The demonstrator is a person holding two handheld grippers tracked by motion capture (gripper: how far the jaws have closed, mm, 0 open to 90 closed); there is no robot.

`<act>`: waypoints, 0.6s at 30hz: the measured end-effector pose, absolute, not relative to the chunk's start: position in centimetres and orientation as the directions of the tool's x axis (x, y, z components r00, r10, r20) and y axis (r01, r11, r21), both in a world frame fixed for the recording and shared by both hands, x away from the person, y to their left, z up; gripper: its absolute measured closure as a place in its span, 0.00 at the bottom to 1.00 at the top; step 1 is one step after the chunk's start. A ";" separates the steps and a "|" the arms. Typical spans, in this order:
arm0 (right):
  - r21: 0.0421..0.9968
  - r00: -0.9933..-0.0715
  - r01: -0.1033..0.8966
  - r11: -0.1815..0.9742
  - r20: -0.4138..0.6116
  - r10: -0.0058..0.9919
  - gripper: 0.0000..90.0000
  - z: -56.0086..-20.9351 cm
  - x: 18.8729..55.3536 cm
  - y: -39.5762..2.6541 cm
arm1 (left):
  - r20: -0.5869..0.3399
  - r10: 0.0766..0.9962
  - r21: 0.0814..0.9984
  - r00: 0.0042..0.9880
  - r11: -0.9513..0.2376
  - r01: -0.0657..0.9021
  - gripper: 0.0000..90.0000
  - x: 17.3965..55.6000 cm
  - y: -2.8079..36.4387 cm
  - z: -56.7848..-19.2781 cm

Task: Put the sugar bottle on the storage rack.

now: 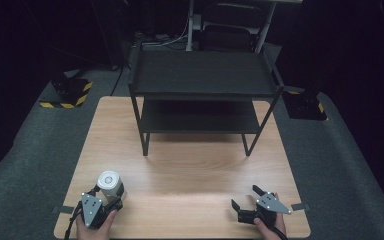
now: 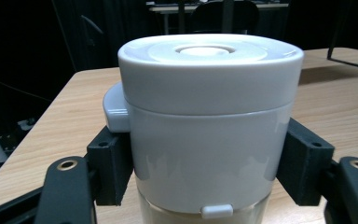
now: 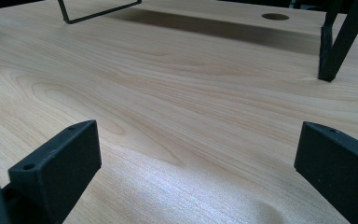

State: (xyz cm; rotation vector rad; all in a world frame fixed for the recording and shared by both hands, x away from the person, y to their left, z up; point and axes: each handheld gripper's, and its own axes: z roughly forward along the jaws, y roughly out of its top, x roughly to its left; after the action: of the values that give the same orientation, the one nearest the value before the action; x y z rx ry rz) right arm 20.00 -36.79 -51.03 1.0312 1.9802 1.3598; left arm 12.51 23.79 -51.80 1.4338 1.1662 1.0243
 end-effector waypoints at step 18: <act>0.933 -0.565 0.298 0.200 0.004 0.825 0.00 -51.0 19.9 -36.7 | 0.013 0.966 0.991 0.259 -0.048 0.129 0.34 14.0 22.3 -49.5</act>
State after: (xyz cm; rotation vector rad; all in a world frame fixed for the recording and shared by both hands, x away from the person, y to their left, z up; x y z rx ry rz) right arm 19.89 -36.66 -51.04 1.0423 1.9708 1.3567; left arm 13.98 22.29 -49.54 1.4411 1.0935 0.9688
